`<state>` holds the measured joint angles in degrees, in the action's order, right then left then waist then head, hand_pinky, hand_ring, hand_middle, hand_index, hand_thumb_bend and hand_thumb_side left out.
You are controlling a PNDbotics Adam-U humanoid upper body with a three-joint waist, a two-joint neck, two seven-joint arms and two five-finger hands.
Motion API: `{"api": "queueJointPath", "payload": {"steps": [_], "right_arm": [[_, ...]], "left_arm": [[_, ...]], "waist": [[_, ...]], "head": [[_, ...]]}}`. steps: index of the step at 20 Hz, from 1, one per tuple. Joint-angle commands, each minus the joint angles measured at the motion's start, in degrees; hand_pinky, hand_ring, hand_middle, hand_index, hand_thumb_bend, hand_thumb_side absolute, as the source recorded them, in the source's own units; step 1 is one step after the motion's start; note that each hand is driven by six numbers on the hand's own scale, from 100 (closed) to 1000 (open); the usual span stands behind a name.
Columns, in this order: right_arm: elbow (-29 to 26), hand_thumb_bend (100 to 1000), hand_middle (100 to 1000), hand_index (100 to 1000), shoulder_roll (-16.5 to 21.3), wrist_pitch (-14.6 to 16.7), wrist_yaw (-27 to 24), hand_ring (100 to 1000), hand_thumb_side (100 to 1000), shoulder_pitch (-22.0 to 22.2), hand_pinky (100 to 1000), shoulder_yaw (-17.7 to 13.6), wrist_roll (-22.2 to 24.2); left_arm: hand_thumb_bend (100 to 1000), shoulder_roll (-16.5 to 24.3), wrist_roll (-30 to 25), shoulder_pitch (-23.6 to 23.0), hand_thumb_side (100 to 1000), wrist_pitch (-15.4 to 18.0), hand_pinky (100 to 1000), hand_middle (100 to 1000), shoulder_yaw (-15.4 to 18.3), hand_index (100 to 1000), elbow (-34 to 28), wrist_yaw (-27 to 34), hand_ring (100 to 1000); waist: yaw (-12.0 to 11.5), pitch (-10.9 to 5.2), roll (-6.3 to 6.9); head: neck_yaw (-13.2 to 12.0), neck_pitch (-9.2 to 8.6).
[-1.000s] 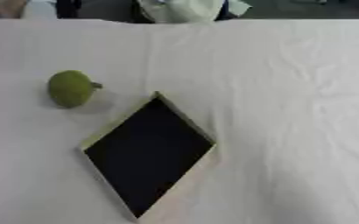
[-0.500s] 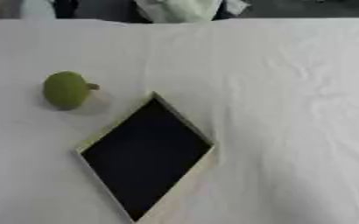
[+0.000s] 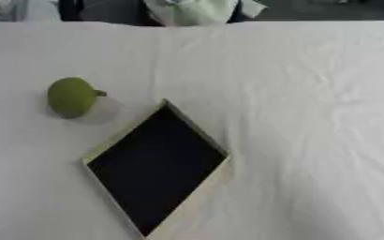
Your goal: Pick up objects on the table and place them in the box.
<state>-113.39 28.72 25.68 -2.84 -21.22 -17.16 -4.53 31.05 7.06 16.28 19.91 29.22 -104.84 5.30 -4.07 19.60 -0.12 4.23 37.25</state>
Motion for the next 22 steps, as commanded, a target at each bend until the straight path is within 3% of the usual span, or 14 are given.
{"api": "queueJointPath", "payload": {"steps": [1,6,10,15,22], "right_arm": [[-1.2,100,468,683,1.92,0.1,-0.23,791,208,-0.64,835,0.03,0.28],[-1.2,100,467,683,2.07,0.02,-0.46,792,212,-0.71,835,0.52,0.83],[-1.2,100,467,683,2.07,-0.02,-0.79,792,213,-0.85,836,0.84,1.29],[-1.2,100,467,683,2.02,-0.06,-1.23,791,210,-1.09,835,1.2,1.78],[-1.2,100,469,683,1.83,-0.04,-1.78,786,201,-1.18,834,1.56,2.13]], "left_arm": [[100,7.74,-4.73,2.86,381,1.39,589,667,-3.07,782,4.14,-4.78,685],[100,14.13,-13.41,9.14,370,5.77,660,727,-9.86,837,13.28,-11.26,741],[100,16.02,-19.93,14.89,389,9.34,675,735,-16.25,843,18.95,-13.23,748],[100,15.28,-25.52,20.28,419,12.22,700,749,-23.78,853,21.68,-14.75,762],[100,10.6,-34.78,26.58,461,15.5,751,786,-33.28,896,24.82,-19.59,784]], "waist": [[0.22,-1.37,0.36],[0.84,-1.68,0.89],[1.33,-1.83,1.08],[1.58,-2.06,1.14],[1.62,-2.78,0.88]], "head": [[-0.1,0.38],[-0.35,0.97],[-0.74,1.07],[-1.24,1.09],[-1.71,1.63]]}}
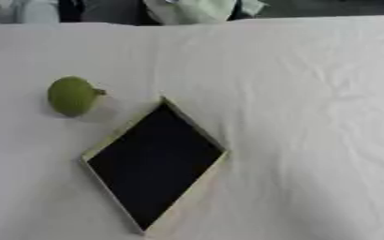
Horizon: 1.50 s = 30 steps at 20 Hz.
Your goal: Pick up objects on the table and place them in the box.
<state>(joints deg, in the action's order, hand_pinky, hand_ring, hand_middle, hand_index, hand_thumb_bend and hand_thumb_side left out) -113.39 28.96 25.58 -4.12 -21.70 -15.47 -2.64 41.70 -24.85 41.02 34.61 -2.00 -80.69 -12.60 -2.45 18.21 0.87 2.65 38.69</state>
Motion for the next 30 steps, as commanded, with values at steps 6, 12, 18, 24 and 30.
{"api": "queueJointPath", "payload": {"steps": [6,12,18,24,30], "right_arm": [[-1.2,100,468,683,1.5,0.02,-0.72,786,203,-0.48,834,-0.02,0.4],[-1.2,100,468,683,1.54,0.14,-0.77,785,199,-0.36,833,0.01,0.46],[-1.2,100,468,683,1.51,0.22,-0.76,786,203,-0.26,833,0.04,0.58],[-1.2,100,465,683,1.38,0.19,-0.72,792,221,-0.02,836,0.0,0.73],[-1.2,100,463,683,1.21,0.2,-0.64,801,246,0.08,839,-0.12,0.95]], "left_arm": [[100,-2.77,-8.95,3.4,506,0.95,767,797,-6.02,897,3.96,-3.65,796],[149,-3.59,-12.97,3.9,553,0.58,776,802,-7.12,893,4.88,-3.12,801],[219,-5.07,-14.97,5.0,496,-0.36,802,822,-7.27,894,5.91,-4.14,828],[331,-7.73,-16.51,5.71,497,-2.18,841,843,-5.94,901,8.42,-6.03,867],[354,-10.81,-16.44,6.97,460,-4.38,854,852,-4.93,914,8.8,-11.0,877]], "waist": [[-0.16,-1.76,-0.18],[-0.29,-1.78,-0.39],[-0.35,-1.7,-0.53],[-0.16,-1.42,-0.51],[-0.01,-0.72,-0.41]], "head": [[0.17,0.06],[0.47,0.68],[0.89,1.05],[1.59,1.41],[1.82,1.41]]}}
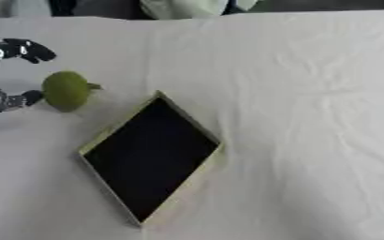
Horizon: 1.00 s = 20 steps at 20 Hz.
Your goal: Pick up objects on the table and place them in the box.
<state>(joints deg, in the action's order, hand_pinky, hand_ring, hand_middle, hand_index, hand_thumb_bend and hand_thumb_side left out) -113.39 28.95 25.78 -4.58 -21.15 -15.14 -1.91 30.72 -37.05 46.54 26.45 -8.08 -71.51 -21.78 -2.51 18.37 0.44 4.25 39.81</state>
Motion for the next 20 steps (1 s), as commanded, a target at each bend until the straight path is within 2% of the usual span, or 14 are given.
{"api": "queueJointPath", "payload": {"steps": [1,9,12,17,20], "right_arm": [[-1.2,100,463,683,1.18,0.0,-0.19,802,247,-0.51,839,-0.45,0.28],[-1.2,100,462,683,0.99,-0.03,-0.29,807,261,-0.55,841,-0.51,0.58],[-1.2,100,461,683,0.94,-0.08,-0.32,809,266,-0.56,842,-0.52,0.66],[-1.2,100,460,683,0.89,-0.25,-0.33,813,278,-0.46,844,-0.57,0.81],[-1.2,100,460,683,0.88,-0.27,-0.35,813,279,-0.43,844,-0.58,0.85]], "left_arm": [[353,-0.2,-4.1,1.59,454,3.56,855,854,1.36,915,-0.1,-2.67,877],[355,-3.04,-2.78,2.18,443,1.34,863,863,3.97,927,4.67,-8.97,884],[375,-3.48,-1.66,2.36,417,1.55,874,866,4.51,930,5.41,-11.45,889],[455,-3.25,1.71,2.56,325,2.23,914,878,5.15,933,5.94,-15.71,914],[447,-3.42,4.33,2.64,320,2.48,913,876,5.76,930,5.39,-18.22,914]], "waist": [[0.08,-0.77,0.03],[0.36,-0.33,0.07],[0.42,-0.26,0.18],[0.43,-0.22,0.34],[0.37,-0.21,0.36]], "head": [[0.21,0.2],[-0.15,-0.65],[-0.19,-0.86],[-0.15,-1.16],[-0.17,-1.21]]}}
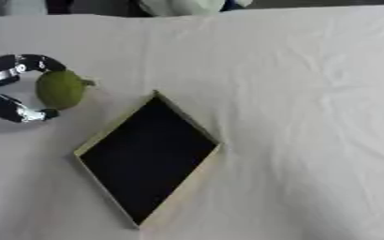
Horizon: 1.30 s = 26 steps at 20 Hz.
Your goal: Pick up objects on the table and place them in the box.
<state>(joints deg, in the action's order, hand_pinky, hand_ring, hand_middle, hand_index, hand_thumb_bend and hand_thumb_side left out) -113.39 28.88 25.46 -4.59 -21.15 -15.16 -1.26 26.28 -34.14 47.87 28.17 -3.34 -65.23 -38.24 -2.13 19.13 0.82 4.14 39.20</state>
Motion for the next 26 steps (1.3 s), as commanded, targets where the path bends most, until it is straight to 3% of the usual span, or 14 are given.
{"api": "queueJointPath", "payload": {"steps": [1,11,26], "right_arm": [[-1.2,100,460,683,0.94,0.06,-0.35,813,280,-0.44,844,-0.54,0.23],[-1.2,100,458,683,0.79,0.06,-0.57,817,293,-0.55,846,-0.27,0.74],[-1.2,100,458,684,0.62,0.13,-0.91,819,301,-0.84,847,-0.19,1.13]], "left_arm": [[436,0.84,2.29,1.32,319,0.93,907,870,1.05,928,-1.11,-2.22,911],[390,-0.66,7.73,3.75,279,-0.12,884,857,2.76,918,-3.6,-2.58,898],[364,-1.73,1.31,4.28,335,-2.17,879,852,3.88,921,3.87,-3.72,892]], "waist": [[-0.03,-0.96,-0.04],[0.05,-0.74,-0.18],[0.31,-0.33,-0.23]], "head": [[-0.06,-0.62],[-0.56,-1.05],[-1.01,-1.51]]}}
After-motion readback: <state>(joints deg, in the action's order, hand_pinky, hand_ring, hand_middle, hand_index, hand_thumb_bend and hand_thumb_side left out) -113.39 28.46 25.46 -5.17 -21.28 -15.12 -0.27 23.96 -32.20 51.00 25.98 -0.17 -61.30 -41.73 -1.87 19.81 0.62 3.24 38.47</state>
